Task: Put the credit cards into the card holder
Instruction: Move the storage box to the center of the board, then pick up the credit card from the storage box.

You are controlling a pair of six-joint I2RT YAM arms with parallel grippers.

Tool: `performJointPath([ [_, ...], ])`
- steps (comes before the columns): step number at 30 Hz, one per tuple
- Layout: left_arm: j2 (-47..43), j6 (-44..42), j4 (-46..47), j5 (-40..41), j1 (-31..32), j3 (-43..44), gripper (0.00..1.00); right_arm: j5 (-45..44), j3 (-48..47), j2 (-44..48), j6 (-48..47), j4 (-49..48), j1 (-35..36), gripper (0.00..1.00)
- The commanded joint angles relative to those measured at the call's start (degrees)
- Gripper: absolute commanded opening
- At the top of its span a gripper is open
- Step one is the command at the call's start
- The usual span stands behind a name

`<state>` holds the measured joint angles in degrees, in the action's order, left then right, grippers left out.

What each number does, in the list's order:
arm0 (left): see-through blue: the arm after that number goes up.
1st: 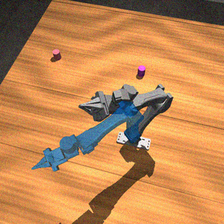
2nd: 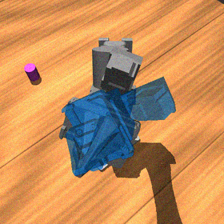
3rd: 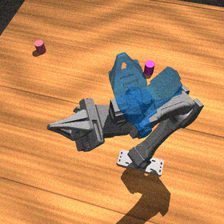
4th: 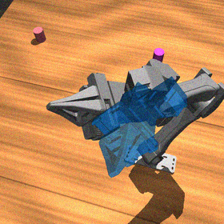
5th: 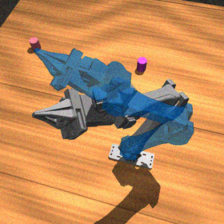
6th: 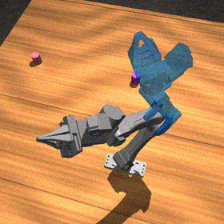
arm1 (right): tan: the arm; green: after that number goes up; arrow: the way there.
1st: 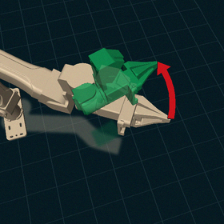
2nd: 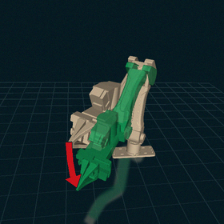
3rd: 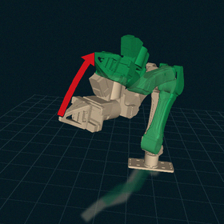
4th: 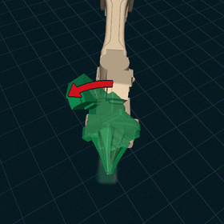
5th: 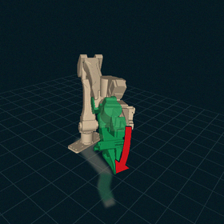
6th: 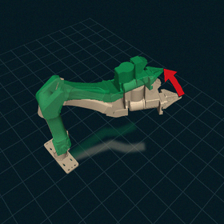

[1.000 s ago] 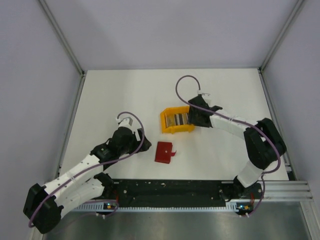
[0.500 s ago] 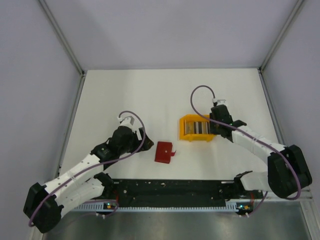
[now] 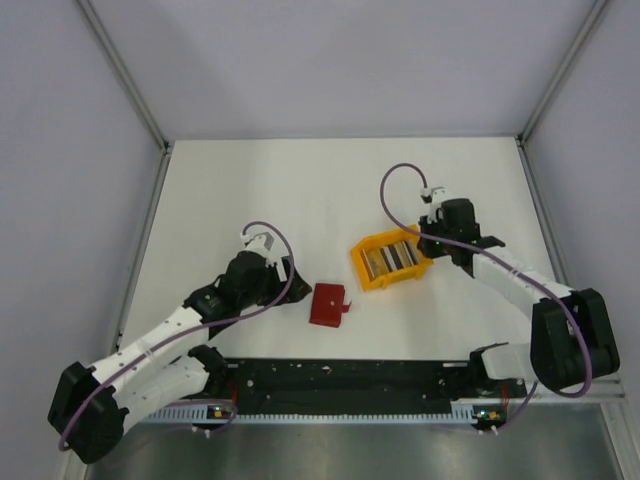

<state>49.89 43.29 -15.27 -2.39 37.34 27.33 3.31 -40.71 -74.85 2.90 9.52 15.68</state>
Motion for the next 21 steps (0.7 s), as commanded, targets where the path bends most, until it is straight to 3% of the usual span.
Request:
performJointPath([
  [1, 0.56, -1.54, 3.31, -1.39, 0.01, 0.53, 0.84, 9.08, -1.92, -2.58, -4.65, -1.78, -0.39, 0.06],
  [6, 1.79, -2.07, 3.84, -2.26, 0.10, 0.97, 0.84, 7.68, -2.89, -3.02, -9.12, -3.01, -0.39, 0.08],
  [11, 2.14, -2.42, 4.46, -2.79, 0.01, 0.79, 0.84, 7.06, -6.30, -4.60, -11.95, -0.39, -0.39, 0.23],
  [16, 2.93, -2.42, 6.04, -3.58, 0.01, 0.79, 0.84, 6.45, -12.72, -5.66, -9.67, 7.70, -0.39, 0.45],
  [17, 3.19, -2.59, 6.13, -3.76, 0.01, 1.05, 0.84, 6.36, -14.12, -5.40, -8.10, 8.84, -0.39, 0.66],
  [18, 3.55, -2.51, 6.47, -3.93, 0.01, 1.23, 0.84, 6.79, -15.09, -4.61, -6.52, 9.46, -0.39, 0.73],
  [21, 4.69, -2.77, 8.75, -5.07, 0.10, 1.58, 0.84, 10.48, -15.28, -0.84, 0.94, 7.80, 0.05, 0.74],
])
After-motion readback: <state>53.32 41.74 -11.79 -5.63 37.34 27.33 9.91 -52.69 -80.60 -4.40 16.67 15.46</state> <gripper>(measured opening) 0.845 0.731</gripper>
